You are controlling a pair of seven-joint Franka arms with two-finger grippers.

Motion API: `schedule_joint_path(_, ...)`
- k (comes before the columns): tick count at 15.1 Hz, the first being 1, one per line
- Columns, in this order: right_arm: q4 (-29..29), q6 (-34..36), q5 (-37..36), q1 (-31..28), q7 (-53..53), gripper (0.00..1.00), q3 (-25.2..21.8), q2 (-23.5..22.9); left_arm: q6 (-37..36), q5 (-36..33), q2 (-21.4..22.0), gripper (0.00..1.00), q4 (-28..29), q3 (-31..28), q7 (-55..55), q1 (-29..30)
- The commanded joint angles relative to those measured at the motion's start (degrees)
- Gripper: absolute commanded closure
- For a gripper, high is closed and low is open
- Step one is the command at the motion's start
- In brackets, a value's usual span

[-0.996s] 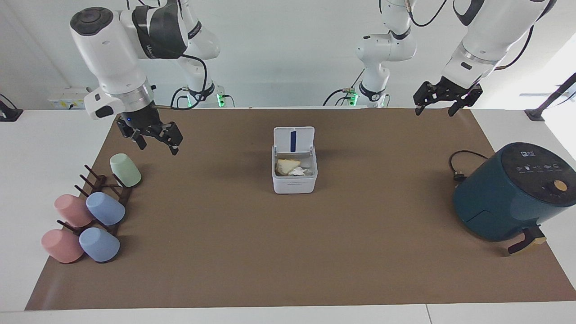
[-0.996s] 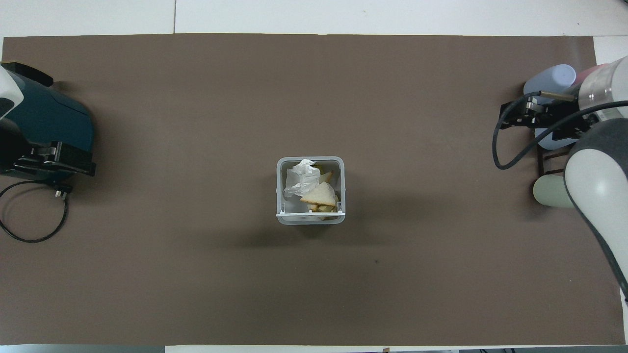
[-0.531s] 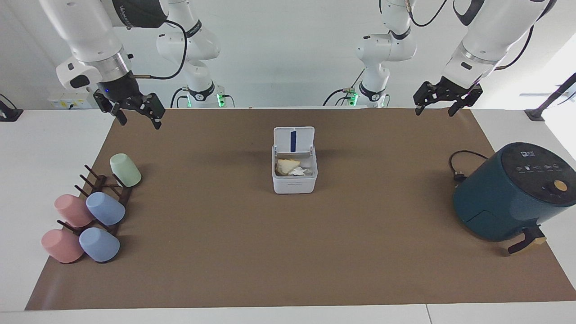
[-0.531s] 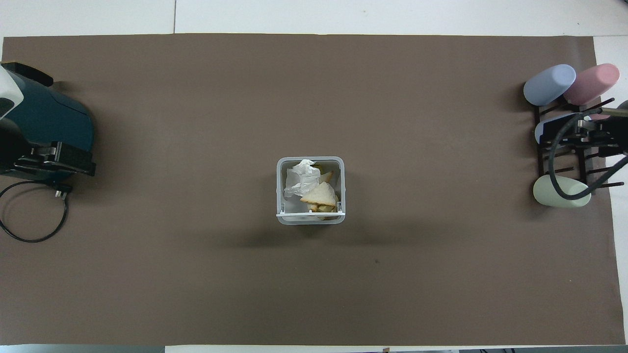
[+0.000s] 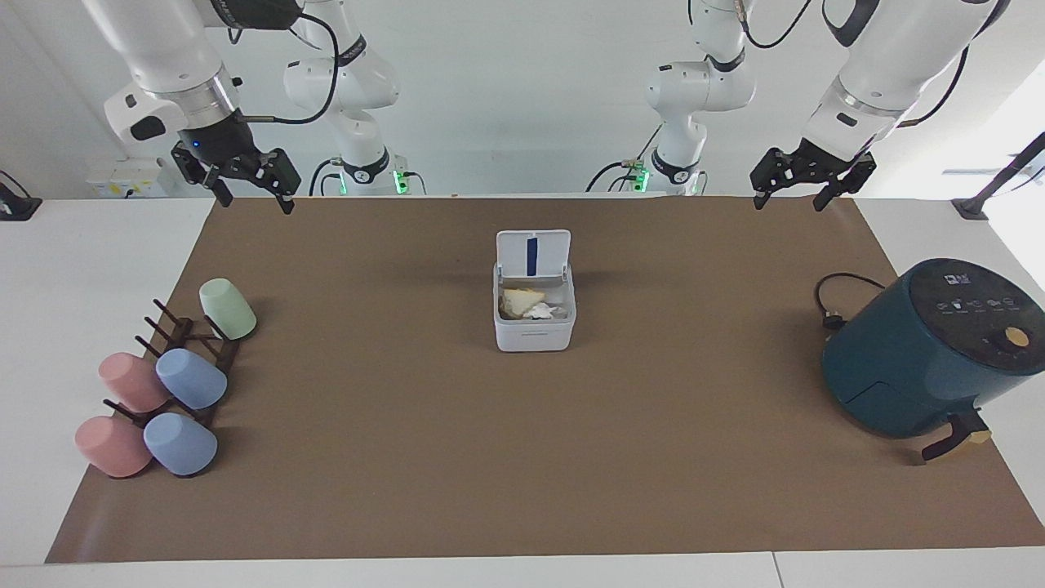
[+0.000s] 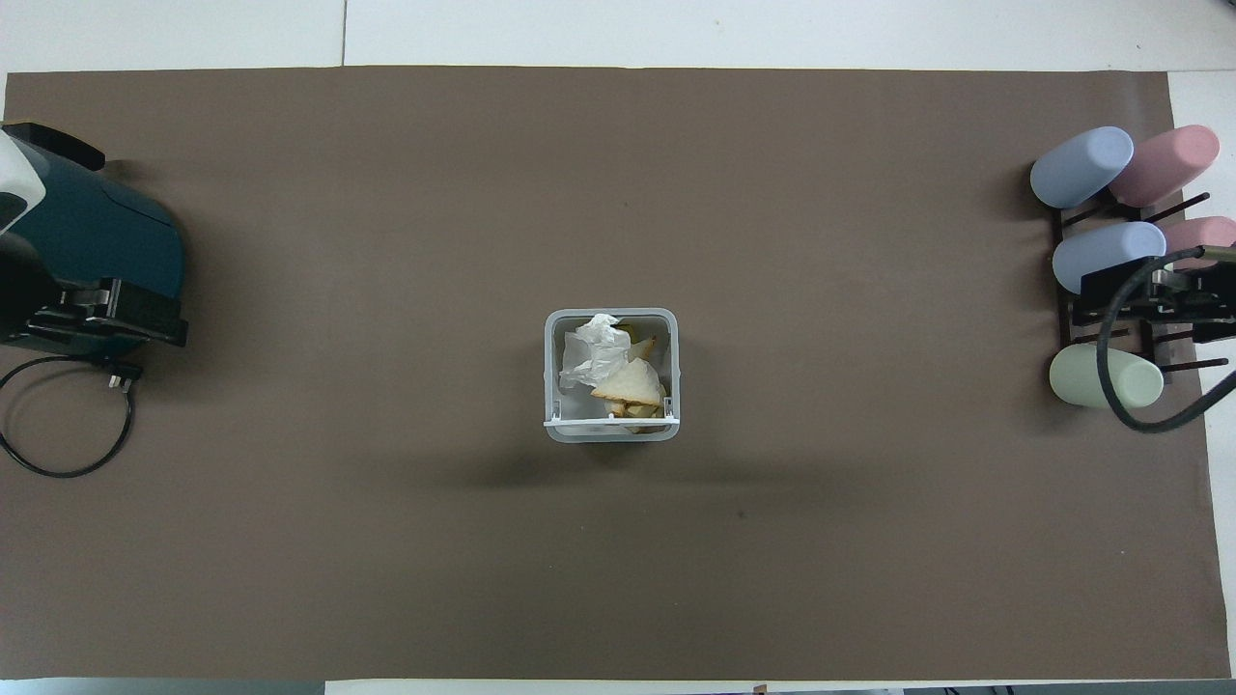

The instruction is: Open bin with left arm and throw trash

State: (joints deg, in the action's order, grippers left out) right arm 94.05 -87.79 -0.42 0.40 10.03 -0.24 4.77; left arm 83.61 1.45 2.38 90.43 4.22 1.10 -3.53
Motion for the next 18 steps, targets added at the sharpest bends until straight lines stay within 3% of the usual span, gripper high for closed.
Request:
schedule_joint_path(1, 1.0, 0.0, -0.6, -0.1, -1.2, 0.00, -0.1, 1.1, 0.1, -0.7, 1.3, 0.00, 1.4, -0.3, 0.0, -0.2)
schedule_joint_path(9, -2.2, 0.2, -0.5, 0.0, -1.2, 0.00, 0.2, -1.4, 0.1, -0.7, 1.3, 0.00, 1.4, -0.3, 0.0, -0.2)
schedule_joint_path(18, 0.6, -2.6, -0.7, 0.1, -1.2, 0.00, 0.3, -0.2, 0.1, -0.7, 1.3, 0.00, 1.4, -0.3, 0.0, -0.2)
